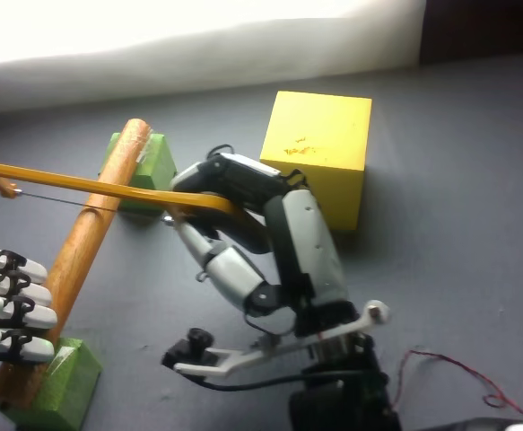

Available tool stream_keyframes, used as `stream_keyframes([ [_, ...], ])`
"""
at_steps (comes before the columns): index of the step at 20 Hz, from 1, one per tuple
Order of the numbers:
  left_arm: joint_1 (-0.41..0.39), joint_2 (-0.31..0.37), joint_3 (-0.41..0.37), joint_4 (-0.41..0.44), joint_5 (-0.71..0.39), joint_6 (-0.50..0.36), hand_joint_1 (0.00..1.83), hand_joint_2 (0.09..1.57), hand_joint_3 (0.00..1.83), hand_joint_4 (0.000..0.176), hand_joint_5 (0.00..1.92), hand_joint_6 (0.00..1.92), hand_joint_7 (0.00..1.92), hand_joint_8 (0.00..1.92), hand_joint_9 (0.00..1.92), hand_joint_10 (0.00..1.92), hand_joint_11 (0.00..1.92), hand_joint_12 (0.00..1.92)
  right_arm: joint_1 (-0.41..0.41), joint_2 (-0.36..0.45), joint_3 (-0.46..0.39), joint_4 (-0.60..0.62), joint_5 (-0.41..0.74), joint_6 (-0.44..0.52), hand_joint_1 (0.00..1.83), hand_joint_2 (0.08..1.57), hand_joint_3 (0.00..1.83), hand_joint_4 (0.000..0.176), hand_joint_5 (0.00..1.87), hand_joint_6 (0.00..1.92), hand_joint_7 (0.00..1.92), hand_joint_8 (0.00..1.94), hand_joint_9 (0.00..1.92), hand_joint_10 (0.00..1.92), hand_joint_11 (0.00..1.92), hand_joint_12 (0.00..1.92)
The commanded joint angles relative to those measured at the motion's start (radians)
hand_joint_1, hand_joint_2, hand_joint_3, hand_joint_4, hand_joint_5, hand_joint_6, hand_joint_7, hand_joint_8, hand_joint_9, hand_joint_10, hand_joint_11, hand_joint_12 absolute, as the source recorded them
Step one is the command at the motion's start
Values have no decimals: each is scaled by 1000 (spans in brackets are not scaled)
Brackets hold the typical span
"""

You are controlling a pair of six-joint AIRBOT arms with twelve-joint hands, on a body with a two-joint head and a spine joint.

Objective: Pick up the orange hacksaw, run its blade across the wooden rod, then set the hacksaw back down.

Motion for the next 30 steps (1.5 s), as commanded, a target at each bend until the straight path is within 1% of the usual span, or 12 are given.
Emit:
stream_keyframes([
  [1,-4,0,9,-41,5,1,18,1280,0,0,121,4,97,6,76,6,0,173,15,-4,7,-83,82,27,1264,1154,6,0,809,1071,988,1146,900,1135,762,1508],
  [8,-4,0,7,-41,8,1,21,1288,1,0,113,0,86,0,63,0,0,118,55,-56,71,-72,26,49,1236,1153,0,0,838,1054,992,1158,939,1013,767,1491],
  [9,-4,0,6,-42,9,1,30,1296,2,0,89,0,59,1,34,1,0,55,60,-72,93,-72,21,60,1359,1161,0,0,779,1084,933,1111,857,1361,748,1511],
  [12,-3,0,5,-42,9,1,25,1291,1,0,90,0,65,0,34,0,0,99,66,-98,123,-67,15,76,1363,1165,1,0,769,1100,922,1121,844,1388,738,1527],
  [15,-3,0,5,-42,9,1,37,1278,0,0,113,3,95,4,79,6,0,186,70,-119,133,-53,3,80,1380,1118,0,0,872,932,1014,994,947,1281,786,1456],
  [16,-3,0,5,-42,9,1,23,1286,0,0,103,5,89,3,65,3,0,160,70,-125,136,-49,3,80,1240,1157,4,0,815,1084,988,1158,913,1059,764,1507],
  [19,-2,1,5,-42,9,1,3,1297,3,0,105,2,85,2,54,1,0,109,66,-124,134,-49,25,80,1237,1153,0,0,827,1073,1002,1135,952,973,773,1475],
  [25,0,3,2,-42,9,1,29,1293,0,0,110,1,81,2,49,2,0,89,37,-36,50,-51,51,55,1232,1165,1,0,807,1096,976,1187,933,986,763,1493],
  [26,1,4,0,-42,10,1,32,1294,0,0,107,0,68,2,37,2,0,51,30,-9,22,-53,53,46,1346,1141,1,0,822,1016,974,1092,923,1251,761,1484],
  [27,1,4,0,-42,10,1,21,1292,0,0,114,0,80,0,48,0,0,79,24,11,0,-54,54,41,1361,1156,3,0,783,1069,930,1123,881,1329,774,1457],
  [29,1,5,-1,-42,10,1,21,1283,2,0,119,0,87,0,59,0,0,157,10,53,-44,-60,58,32,1374,1135,0,0,827,1001,973,1054,925,1320,772,1474],
  [30,1,5,0,-42,10,1,25,1281,1,0,125,1,93,1,62,1,0,167,-1,83,-75,-61,65,21,1258,1156,5,0,816,1080,978,1146,897,1146,746,1523],
])
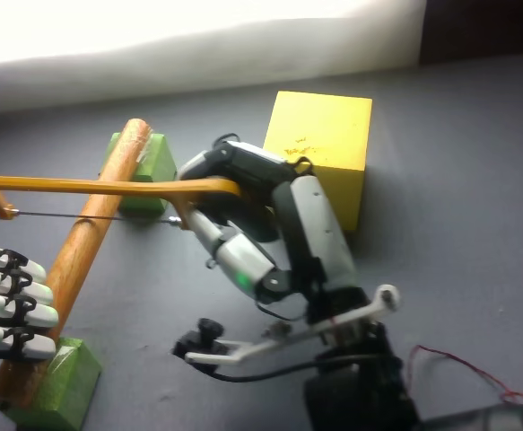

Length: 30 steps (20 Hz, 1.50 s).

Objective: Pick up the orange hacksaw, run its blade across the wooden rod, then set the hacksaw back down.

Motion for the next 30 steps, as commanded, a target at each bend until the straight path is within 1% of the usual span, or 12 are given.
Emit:
stream_keyframes([
  [1,-1,6,2,-38,5,1,24,1285,1,0,123,0,91,0,59,0,0,154,-6,19,-20,-83,107,2,1234,1164,1,0,815,1090,969,1186,902,1084,740,1544],
  [6,-1,7,0,-51,11,1,13,1296,2,0,110,6,63,2,37,4,0,66,-59,140,-137,-105,123,-12,1232,1159,1,0,821,1084,981,1170,915,1033,749,1514],
  [7,-1,7,1,-51,11,1,2,1298,2,0,102,2,51,0,36,3,0,66,-69,161,-157,-106,128,-17,1339,1157,5,0,787,1072,947,1107,867,1311,754,1514],
  [9,-1,7,0,-51,11,1,20,1294,0,0,118,5,64,4,37,2,0,39,-75,181,-173,-109,139,-16,1364,1162,0,0,760,1105,936,1088,860,1372,746,1509],
  [13,-4,7,0,-51,11,1,28,1282,3,0,144,0,102,0,67,0,0,134,-40,218,-190,-110,182,-6,1377,1129,0,0,828,992,1011,981,930,1332,754,1540],
  [15,-4,6,0,-53,11,1,28,1282,3,0,144,0,102,0,67,0,0,134,-16,237,-203,-110,205,-2,1377,1129,0,0,828,992,1011,981,930,1332,754,1540],
  [17,-4,7,0,-55,11,1,33,1279,0,0,158,1,120,2,86,4,0,255,5,257,-222,-110,206,8,1374,1138,1,0,795,1045,993,1000,925,1345,759,1526],
  [21,-5,6,1,-58,11,1,8,1296,3,0,117,3,84,2,56,4,0,125,19,339,-336,-104,205,-38,1375,1127,0,0,864,950,992,1014,920,1332,733,1513],
  [22,-5,6,0,-58,11,1,19,1297,1,0,130,1,92,0,68,5,0,147,13,361,-364,-100,205,-42,1375,1137,1,0,810,1014,994,1009,911,1361,730,1572],
  [24,-6,5,-1,-58,11,1,38,1288,0,0,110,0,80,0,56,1,0,130,-15,415,-428,-100,206,-37,1372,1148,1,0,765,1072,976,1030,913,1372,760,1557],
  [25,-6,5,-1,-58,11,1,28,1285,0,0,121,1,101,1,75,3,0,196,-39,446,-467,-99,206,-32,1370,1156,1,0,738,1108,963,1050,906,1381,762,1546],
  [30,-6,5,-1,-64,11,1,29,1290,0,0,122,2,93,0,83,2,0,172,-149,560,-583,-80,206,10,1377,1130,0,0,800,1026,1010,974,948,1304,767,1479],
])
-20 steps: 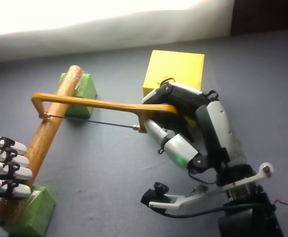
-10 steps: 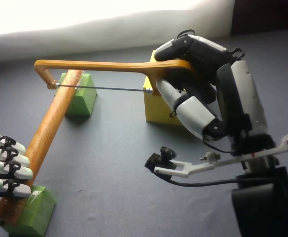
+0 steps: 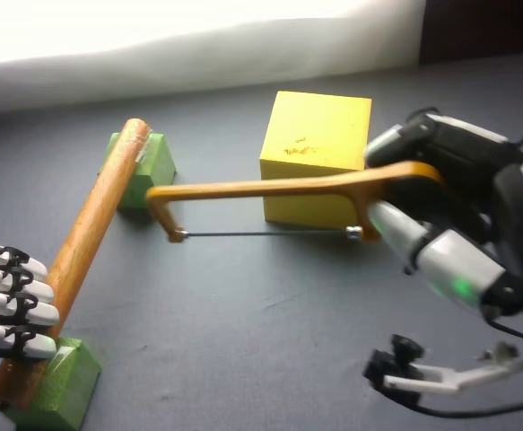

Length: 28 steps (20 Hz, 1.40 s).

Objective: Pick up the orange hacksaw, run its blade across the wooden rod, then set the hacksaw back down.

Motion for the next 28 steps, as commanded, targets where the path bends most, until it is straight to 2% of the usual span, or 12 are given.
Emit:
stream_keyframes([
  [1,-6,5,2,-47,3,1,40,1287,0,0,122,1,91,0,86,3,0,184,-9,13,-4,-84,100,33,1377,1133,1,0,794,1033,1001,989,944,1313,764,1481],
  [5,-8,4,2,-49,3,1,26,1287,0,0,124,1,89,2,80,0,0,227,-90,2,2,-68,100,114,1379,1128,0,0,786,1064,1019,939,965,1283,781,1489],
  [7,-8,4,2,-49,3,1,11,1292,1,0,119,0,95,2,73,0,0,204,-115,-24,8,-44,100,159,1364,1168,1,0,713,1172,936,1066,870,1367,760,1493],
  [9,-9,3,3,-49,3,1,11,1291,1,0,122,1,94,1,64,1,0,198,-129,-60,14,12,100,182,1374,1141,0,0,773,1075,999,982,928,1340,758,1532],
  [13,-8,3,3,-49,3,1,40,1282,0,0,157,9,105,3,63,1,0,193,-162,-132,64,39,100,210,1368,1161,1,0,715,1139,953,1058,908,1375,745,1522],
  [15,-8,3,1,-49,3,1,46,1282,0,0,151,3,107,2,82,5,0,243,-175,-160,91,47,100,246,1372,1147,0,0,761,1078,974,1021,926,1353,751,1527],
  [18,-9,3,2,-49,3,1,31,1293,2,0,119,2,85,2,52,5,0,143,-192,-173,99,47,100,258,1373,1143,0,0,763,1075,982,1005,935,1334,755,1493],
  [22,-9,3,2,-49,3,1,58,1286,0,0,127,3,101,3,69,3,0,187,-226,-185,98,46,100,272,1373,1136,0,0,785,1076,989,977,948,1303,757,1461],
  [25,-9,3,3,-49,3,1,73,1278,0,0,140,2,124,4,87,4,0,252,-236,-187,98,31,100,259,1358,1189,3,0,651,1210,897,1127,865,1441,708,1494],
  [26,-8,3,3,-49,3,1,88,1274,0,0,132,1,112,2,74,2,0,226,-237,-190,98,30,100,265,1225,1230,0,0,625,1346,882,1260,748,1142,666,1497],
  [27,-8,3,3,-49,3,1,84,1276,0,0,123,2,99,3,63,2,0,181,-237,-191,98,30,100,266,1186,1250,0,0,603,1405,853,1322,716,998,623,1508],
  [28,-9,3,3,-49,3,1,88,1275,0,0,136,5,107,4,74,5,0,194,-237,-191,98,30,100,265,1141,1218,0,0,522,734,658,741,623,818,476,1492],
])
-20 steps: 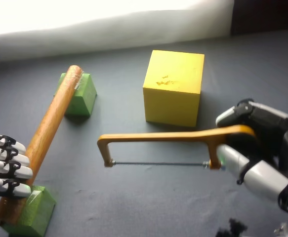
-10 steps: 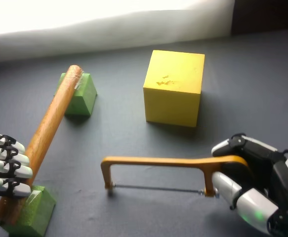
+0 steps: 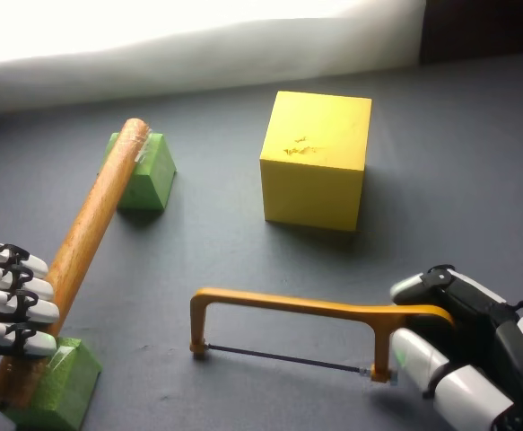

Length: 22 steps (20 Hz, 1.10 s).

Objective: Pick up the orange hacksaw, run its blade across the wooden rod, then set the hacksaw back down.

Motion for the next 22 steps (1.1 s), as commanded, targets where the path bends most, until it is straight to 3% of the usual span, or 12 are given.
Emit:
stream_keyframes([
  [1,-9,4,2,-46,-1,1,61,1280,1,0,127,3,102,1,70,2,0,157,-2,4,1,-87,106,13,1084,1225,0,0,557,175,622,186,542,602,300,1538],
  [2,-8,4,2,-48,-1,1,19,1279,1,0,110,1,88,0,64,0,0,153,-3,5,1,-89,106,12,1060,1224,0,0,514,60,548,56,467,417,143,1481],
  [3,-9,5,1,-50,-1,1,10,1278,1,0,107,1,85,0,63,0,0,152,-4,7,1,-97,106,4,1052,1225,0,0,512,17,539,13,481,306,107,1468],
  [5,-9,6,0,-52,-1,1,10,1278,1,0,107,1,85,0,63,0,0,152,-7,13,1,-111,106,-1,1052,1225,0,0,512,17,539,13,481,306,107,1468],
  [7,-9,6,-1,-59,-1,1,13,1284,2,0,133,4,91,1,67,2,0,150,-8,29,0,-135,106,-15,980,1120,0,0,246,0,250,1,218,81,3,971],
  [9,-9,5,-1,-62,-1,1,0,1283,1,0,144,4,102,3,79,4,0,178,-4,46,-1,-153,106,-22,854,1075,0,0,171,1,164,2,129,9,0,781],
  [10,-9,5,-1,-70,-1,1,0,1286,1,0,127,3,87,4,56,6,0,110,6,64,-8,-158,106,-33,804,1029,0,0,121,2,94,3,49,4,0,583],
  [11,-9,5,-1,-73,-1,1,0,1286,0,0,130,3,89,4,60,6,0,116,11,76,-13,-158,106,-39,760,1014,0,0,96,0,68,0,26,1,0,531],
  [14,-12,4,-4,-96,-1,4,7,1285,0,0,141,2,102,3,85,5,0,193,38,130,-42,-170,106,-71,647,963,0,0,7,0,0,0,0,0,0,108],
  [16,-17,3,-6,-120,-1,4,16,1291,1,0,105,1,58,2,49,1,0,114,53,171,-67,-183,106,-90,642,923,0,0,10,2,0,0,0,0,0,124],
  [22,-16,-14,0,-271,-13,35,1,1272,0,0,137,2,84,1,78,3,0,190,111,308,-136,-241,75,-177,592,952,3,0,70,1,6,0,0,0,0,315],
])
